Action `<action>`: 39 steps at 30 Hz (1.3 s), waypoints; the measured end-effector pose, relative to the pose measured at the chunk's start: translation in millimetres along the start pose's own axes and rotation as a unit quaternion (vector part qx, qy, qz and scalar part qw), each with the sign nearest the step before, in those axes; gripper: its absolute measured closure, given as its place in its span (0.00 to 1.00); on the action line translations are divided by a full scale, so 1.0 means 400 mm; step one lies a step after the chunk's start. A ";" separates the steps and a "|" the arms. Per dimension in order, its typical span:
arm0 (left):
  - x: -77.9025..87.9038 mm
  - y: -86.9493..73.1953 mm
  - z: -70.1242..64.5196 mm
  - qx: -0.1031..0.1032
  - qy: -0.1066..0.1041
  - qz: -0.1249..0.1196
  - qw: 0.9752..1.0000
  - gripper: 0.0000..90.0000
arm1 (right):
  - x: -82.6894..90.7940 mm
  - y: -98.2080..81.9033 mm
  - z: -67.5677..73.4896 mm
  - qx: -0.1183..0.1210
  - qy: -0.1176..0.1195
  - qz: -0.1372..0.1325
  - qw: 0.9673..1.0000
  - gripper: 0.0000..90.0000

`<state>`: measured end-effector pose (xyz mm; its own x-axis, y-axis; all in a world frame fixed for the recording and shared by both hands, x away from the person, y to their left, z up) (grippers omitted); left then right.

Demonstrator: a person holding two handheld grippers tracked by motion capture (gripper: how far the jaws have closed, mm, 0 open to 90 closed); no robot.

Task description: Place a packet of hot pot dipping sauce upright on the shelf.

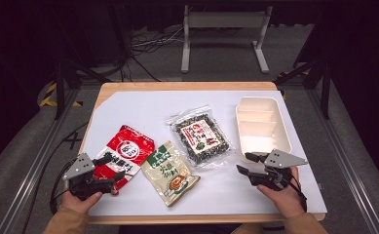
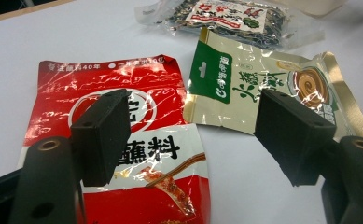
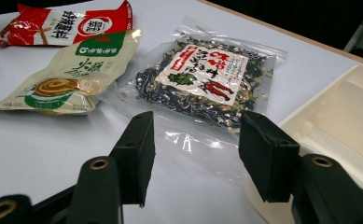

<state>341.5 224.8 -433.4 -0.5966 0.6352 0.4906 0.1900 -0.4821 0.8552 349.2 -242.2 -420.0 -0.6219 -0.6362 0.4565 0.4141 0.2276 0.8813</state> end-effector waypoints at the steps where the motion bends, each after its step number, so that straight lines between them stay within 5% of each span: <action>1: -0.001 0.000 0.000 0.000 0.000 -0.001 1.000 0.30 | 0.000 0.002 0.002 0.000 0.001 0.001 1.000 0.51; 13: -0.001 -0.001 -0.001 0.001 0.001 0.001 1.000 0.30 | -0.014 0.045 0.023 0.004 0.017 0.023 1.000 0.50; 18: -0.001 -0.001 -0.001 0.000 0.001 0.002 1.000 0.30 | -0.029 0.067 0.035 -0.011 0.031 0.030 0.999 0.50; 39: -0.006 -0.004 -0.002 -0.001 -0.004 0.007 1.000 0.30 | -0.145 0.180 0.124 0.040 0.082 0.059 0.994 0.48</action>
<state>341.9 223.5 -436.3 -0.5885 0.6328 0.5032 0.1962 -0.4920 0.8482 382.0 -152.3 -377.1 -0.4531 -0.7116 0.5370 0.4187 0.3619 0.8329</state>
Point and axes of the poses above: each handheld gripper's, and its own axes: x roughly backward along the jaws, y roughly out of its top, z roughly to its left, the point moved 5 cm from there along -x, roughly forward along the jaws, and after that the axes turned 13 degrees about -x, right-handed, at the moved point
